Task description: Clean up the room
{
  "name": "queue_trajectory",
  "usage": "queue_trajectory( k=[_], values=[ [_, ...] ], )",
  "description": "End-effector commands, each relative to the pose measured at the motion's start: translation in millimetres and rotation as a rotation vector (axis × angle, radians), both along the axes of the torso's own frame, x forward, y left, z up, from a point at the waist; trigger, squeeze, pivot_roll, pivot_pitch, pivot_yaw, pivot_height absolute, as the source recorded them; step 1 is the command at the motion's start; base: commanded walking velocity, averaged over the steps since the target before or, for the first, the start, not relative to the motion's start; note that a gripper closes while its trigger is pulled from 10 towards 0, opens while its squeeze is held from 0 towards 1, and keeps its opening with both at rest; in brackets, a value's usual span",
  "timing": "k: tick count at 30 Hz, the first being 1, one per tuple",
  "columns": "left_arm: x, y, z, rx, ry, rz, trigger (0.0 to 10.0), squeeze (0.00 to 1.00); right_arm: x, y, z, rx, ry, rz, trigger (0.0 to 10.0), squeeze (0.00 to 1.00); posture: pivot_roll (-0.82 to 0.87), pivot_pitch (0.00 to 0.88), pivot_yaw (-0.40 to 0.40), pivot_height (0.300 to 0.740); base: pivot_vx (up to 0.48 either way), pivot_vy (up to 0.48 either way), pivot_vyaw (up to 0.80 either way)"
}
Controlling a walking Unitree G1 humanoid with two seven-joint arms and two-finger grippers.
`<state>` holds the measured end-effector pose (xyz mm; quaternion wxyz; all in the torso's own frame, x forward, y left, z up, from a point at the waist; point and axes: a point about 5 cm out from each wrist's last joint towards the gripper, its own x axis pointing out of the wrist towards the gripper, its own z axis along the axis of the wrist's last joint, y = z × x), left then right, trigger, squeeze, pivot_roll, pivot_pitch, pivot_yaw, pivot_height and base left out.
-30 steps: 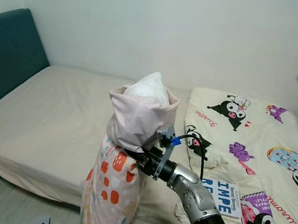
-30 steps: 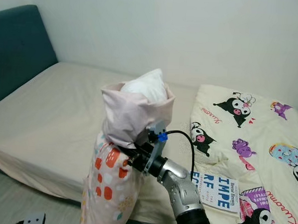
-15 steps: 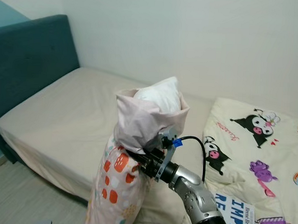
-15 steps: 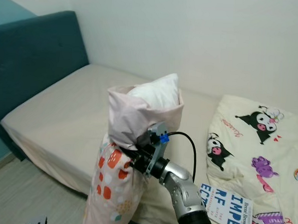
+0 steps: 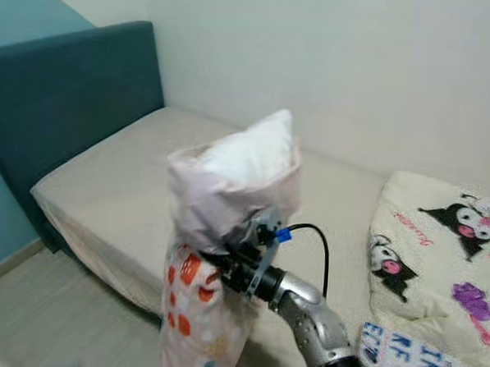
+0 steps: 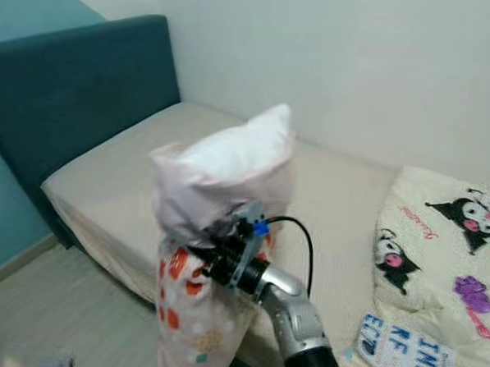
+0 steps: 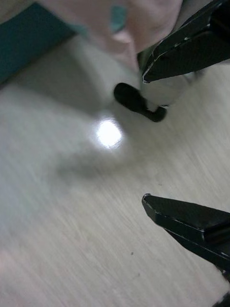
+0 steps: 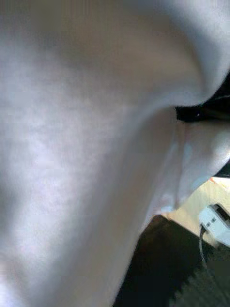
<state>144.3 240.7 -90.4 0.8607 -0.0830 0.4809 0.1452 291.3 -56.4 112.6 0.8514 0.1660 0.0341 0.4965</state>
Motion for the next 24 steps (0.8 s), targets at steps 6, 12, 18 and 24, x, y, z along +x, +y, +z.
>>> queue_trajectory(
  k=[6,12,18,24],
  values=[
    [-12.4,1.2,-4.2,-0.005,0.037,-0.002,10.0,0.0,0.8,3.6,9.6,0.035,-0.025,0.012,0.0,0.0,-0.11,0.026,0.004,0.74,0.0,0.0,0.68],
    [-10.8,-0.4,-3.8,-0.035,0.017,0.008,10.0,0.0,7.1,-2.5,15.9,0.072,-0.031,-0.036,0.0,0.0,-0.11,0.026,0.003,0.74,0.0,0.0,0.68],
    [-7.1,-1.2,-2.4,-0.054,-0.009,0.002,10.0,0.0,15.1,-10.2,22.4,0.103,-0.038,-0.1,0.0,0.0,-0.11,0.022,0.002,0.74,0.0,0.0,0.68],
    [0.4,-1.2,0.8,-0.056,-0.038,-0.034,10.0,0.0,28.1,-24.6,33.3,0.118,-0.062,-0.207,0.7,0.0,-0.11,0.011,0.0,0.74,0.4,0.0,0.11]
  ],
)
